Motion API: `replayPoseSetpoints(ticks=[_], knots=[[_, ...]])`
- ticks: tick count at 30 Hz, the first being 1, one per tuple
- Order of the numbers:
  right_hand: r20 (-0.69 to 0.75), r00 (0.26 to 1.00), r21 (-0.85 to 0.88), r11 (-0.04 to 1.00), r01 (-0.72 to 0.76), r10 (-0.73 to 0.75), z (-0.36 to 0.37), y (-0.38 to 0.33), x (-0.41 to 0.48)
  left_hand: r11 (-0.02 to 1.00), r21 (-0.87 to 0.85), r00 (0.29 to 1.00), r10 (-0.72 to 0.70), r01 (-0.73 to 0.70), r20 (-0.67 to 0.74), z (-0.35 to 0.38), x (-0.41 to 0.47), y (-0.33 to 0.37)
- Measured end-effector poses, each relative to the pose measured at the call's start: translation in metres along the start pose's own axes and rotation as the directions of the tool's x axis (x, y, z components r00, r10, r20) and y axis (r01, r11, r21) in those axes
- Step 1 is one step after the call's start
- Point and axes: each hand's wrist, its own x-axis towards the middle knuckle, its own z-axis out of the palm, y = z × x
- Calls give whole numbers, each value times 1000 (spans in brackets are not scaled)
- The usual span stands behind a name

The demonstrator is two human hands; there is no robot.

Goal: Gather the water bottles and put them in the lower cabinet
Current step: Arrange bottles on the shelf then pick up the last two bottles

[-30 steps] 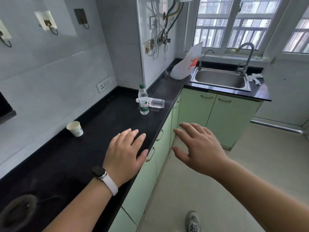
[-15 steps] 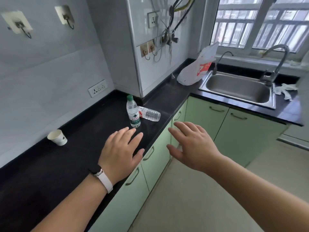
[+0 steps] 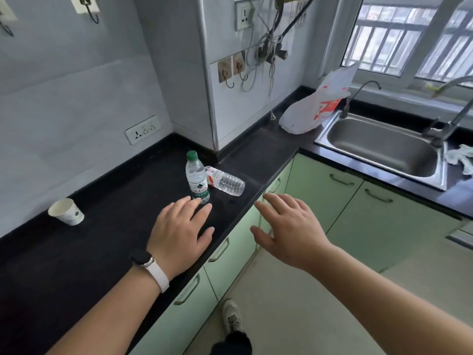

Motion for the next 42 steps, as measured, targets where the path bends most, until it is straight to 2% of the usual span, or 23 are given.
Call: replayPoseSetpoints(ticks=[5,10,14,17,20,26,30,35,42], knots=[[42,999,-11,1000,20,-19,18,16,47,997,-60,999,-43,44,22,43,27,-24],[65,996,-39,997,71,-69,43,26,102,983,-132,991,-135,131,-23,83,53,-57],[134,990,-38,998,43,-38,72,27,137,944,-224,967,-254,241,-31,116,63,-84],[207,978,-34,999,12,-4,95,26,158,887,-294,932,-359,357,48,139,65,-99],[284,959,-22,1000,-18,24,113,26,176,789,-379,875,-453,483,172,159,64,-105],[428,902,63,994,-86,51,142,30,213,471,-527,698,-585,707,414,179,70,-105],[484,871,122,980,-159,81,165,37,241,310,-617,642,-630,723,436,189,88,-100],[578,813,192,957,-216,68,199,47,270,200,-609,557,-677,768,481,192,112,-98],[691,722,298,918,-261,-19,239,59,308,-10,-551,364,-742,834,563,201,129,-89]])
